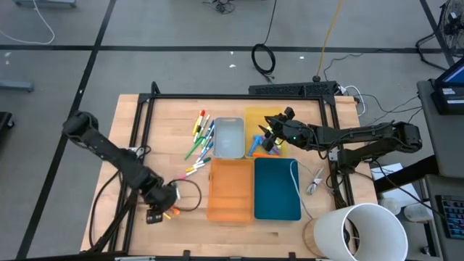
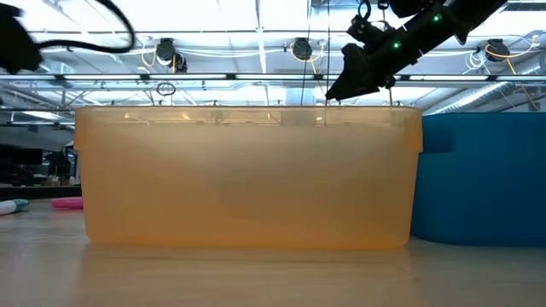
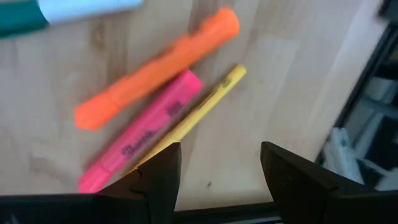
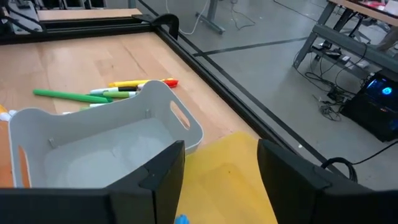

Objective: Pick & Place Markers
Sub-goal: Put the pink highlighter pen into the yellow bin

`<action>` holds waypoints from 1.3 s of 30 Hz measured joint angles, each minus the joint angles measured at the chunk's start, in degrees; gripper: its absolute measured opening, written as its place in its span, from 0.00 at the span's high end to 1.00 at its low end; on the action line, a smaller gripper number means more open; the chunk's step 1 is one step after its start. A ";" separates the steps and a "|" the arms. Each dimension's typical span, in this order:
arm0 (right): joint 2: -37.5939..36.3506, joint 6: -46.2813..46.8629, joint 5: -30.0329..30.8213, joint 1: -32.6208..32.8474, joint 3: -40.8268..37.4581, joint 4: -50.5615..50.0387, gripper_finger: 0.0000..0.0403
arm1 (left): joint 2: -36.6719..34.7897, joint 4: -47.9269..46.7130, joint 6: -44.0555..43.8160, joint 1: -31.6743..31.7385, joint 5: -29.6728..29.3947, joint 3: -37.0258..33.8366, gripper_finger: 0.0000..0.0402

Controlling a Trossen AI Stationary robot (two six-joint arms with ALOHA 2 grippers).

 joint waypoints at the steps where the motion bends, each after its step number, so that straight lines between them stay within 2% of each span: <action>1: 0.00 -0.02 -0.01 0.00 -0.13 0.09 0.53 | 0.46 0.11 -1.41 -1.83 -0.79 0.00 0.44; 8: -0.02 0.02 -0.02 0.02 -1.82 0.04 0.53 | 7.10 -1.10 -12.74 -11.47 0.40 -0.02 0.44; 14: -0.02 0.02 -0.04 0.00 -1.92 1.45 0.52 | 14.66 0.98 -11.82 -14.35 -0.92 0.05 0.45; 21: -0.02 0.03 -2.36 0.01 -1.92 3.48 0.53 | 18.90 -0.14 0.72 -10.34 -1.87 0.39 0.45; 30: -0.02 0.02 -4.51 0.02 -1.92 3.93 0.53 | 17.07 -7.53 13.50 -3.29 -5.89 -0.04 0.45; 33: -0.02 0.02 -4.52 0.02 -1.92 4.28 0.54 | 15.19 -9.78 17.70 -0.51 -10.38 -0.28 0.44; 36: -0.02 0.02 -4.50 0.02 -1.92 4.37 0.54 | 13.26 -9.02 20.11 2.13 -18.92 -0.39 0.44; 39: -0.02 0.02 -4.51 0.02 -1.92 4.39 0.54 | 11.51 -7.99 20.80 4.92 -24.51 -0.27 0.44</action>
